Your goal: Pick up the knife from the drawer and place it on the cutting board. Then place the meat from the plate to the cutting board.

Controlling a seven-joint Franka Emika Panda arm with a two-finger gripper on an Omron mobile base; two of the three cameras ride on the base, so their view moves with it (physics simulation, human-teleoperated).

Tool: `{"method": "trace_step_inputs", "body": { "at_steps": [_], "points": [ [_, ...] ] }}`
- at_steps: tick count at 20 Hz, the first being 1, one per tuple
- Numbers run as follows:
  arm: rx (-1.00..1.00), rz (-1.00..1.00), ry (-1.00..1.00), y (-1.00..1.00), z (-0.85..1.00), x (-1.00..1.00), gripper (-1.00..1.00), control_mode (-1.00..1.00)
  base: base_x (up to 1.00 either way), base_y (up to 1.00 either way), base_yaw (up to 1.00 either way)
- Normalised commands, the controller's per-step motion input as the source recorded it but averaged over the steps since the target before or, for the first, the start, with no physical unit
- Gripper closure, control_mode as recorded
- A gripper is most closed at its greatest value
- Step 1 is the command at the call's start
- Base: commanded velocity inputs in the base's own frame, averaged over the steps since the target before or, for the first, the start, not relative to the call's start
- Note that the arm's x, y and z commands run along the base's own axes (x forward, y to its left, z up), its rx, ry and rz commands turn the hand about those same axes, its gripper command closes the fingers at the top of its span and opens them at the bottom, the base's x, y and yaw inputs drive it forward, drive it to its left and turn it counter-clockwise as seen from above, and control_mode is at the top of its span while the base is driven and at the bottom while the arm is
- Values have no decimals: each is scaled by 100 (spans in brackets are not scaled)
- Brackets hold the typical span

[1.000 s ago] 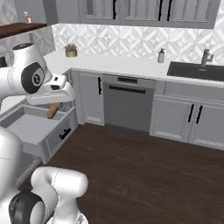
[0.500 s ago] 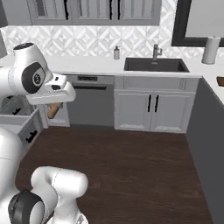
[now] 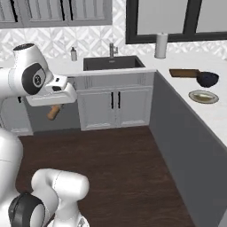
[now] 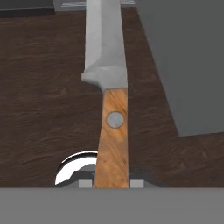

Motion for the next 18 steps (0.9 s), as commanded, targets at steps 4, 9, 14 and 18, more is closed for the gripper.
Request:
{"method": "trace_step_inputs", "body": {
  "at_steps": [4, 9, 14, 18],
  "points": [
    [0, 0, 0, 0, 0, 0, 100, 100, -3, -40, -45],
    [0, 0, 0, 0, 0, 0, 100, 100, 0, -46, -47],
    [0, 0, 0, 0, 0, 0, 100, 100, 0, -47, -49],
    [0, 0, 0, 0, 0, 0, 100, 100, 0, -39, -51]
  ]
}}
